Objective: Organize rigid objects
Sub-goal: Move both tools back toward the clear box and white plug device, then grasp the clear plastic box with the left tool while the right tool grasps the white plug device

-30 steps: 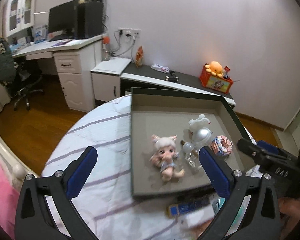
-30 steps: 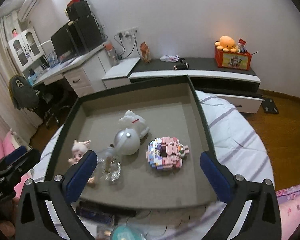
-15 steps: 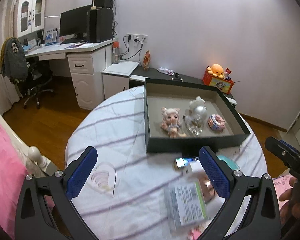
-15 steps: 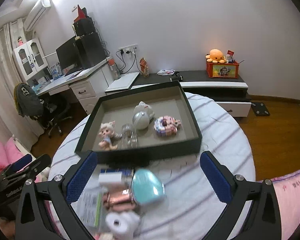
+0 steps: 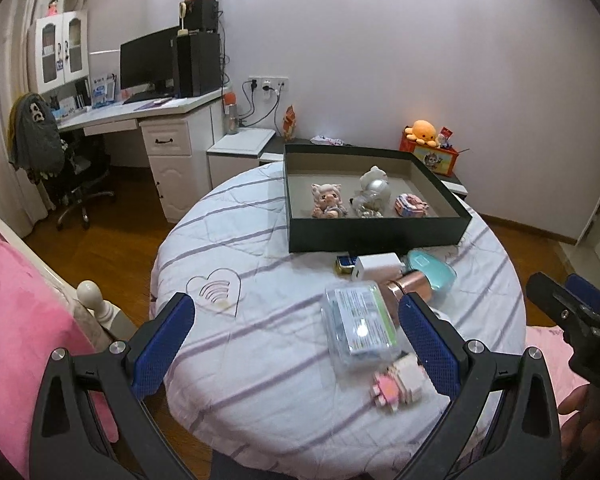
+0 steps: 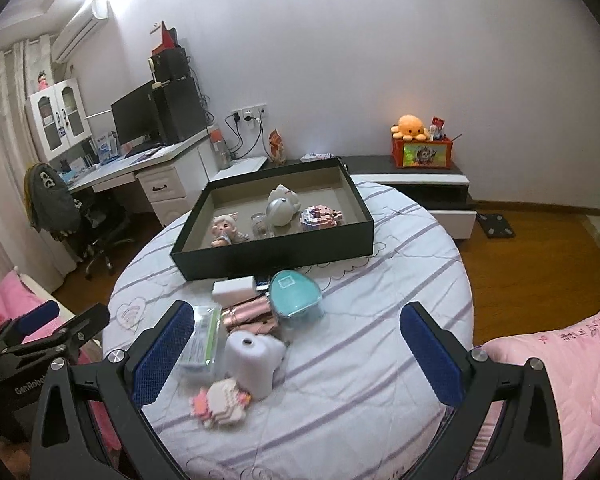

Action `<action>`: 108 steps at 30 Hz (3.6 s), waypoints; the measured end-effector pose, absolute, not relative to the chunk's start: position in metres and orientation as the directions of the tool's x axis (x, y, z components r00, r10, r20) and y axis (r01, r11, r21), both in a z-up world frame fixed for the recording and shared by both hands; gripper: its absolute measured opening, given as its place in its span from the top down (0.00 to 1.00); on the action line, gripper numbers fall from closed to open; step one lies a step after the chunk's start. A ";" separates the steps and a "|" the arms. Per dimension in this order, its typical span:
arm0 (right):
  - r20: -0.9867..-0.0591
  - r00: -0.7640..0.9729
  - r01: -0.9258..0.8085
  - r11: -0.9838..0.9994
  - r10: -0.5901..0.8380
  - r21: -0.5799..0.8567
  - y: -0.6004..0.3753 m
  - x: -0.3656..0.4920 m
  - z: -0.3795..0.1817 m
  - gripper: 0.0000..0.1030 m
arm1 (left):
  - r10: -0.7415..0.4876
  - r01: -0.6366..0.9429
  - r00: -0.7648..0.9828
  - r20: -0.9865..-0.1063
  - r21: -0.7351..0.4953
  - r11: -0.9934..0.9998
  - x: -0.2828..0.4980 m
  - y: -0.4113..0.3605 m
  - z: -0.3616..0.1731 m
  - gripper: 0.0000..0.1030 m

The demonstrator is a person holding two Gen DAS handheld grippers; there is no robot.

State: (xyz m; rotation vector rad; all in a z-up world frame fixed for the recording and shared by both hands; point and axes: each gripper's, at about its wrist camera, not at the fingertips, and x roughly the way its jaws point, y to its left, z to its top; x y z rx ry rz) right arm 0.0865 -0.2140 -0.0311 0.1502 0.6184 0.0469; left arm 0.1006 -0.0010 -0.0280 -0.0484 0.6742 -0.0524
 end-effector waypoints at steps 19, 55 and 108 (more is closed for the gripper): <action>-0.553 0.829 -0.029 0.994 0.083 0.106 -0.199 0.048 -0.021 0.00 | -0.077 0.032 0.801 -0.593 -0.086 0.996 0.066 0.006 -0.018 0.00; -0.762 0.617 -0.116 0.980 0.197 0.160 -0.184 0.145 -0.133 0.11 | -0.082 0.028 0.676 -0.732 -0.086 0.996 0.128 -0.007 -0.082 0.00; -0.636 0.722 -0.215 0.962 0.271 0.165 -0.213 0.188 -0.053 0.45 | -0.152 0.122 0.733 -0.663 -0.092 0.988 0.225 -0.022 -0.043 0.38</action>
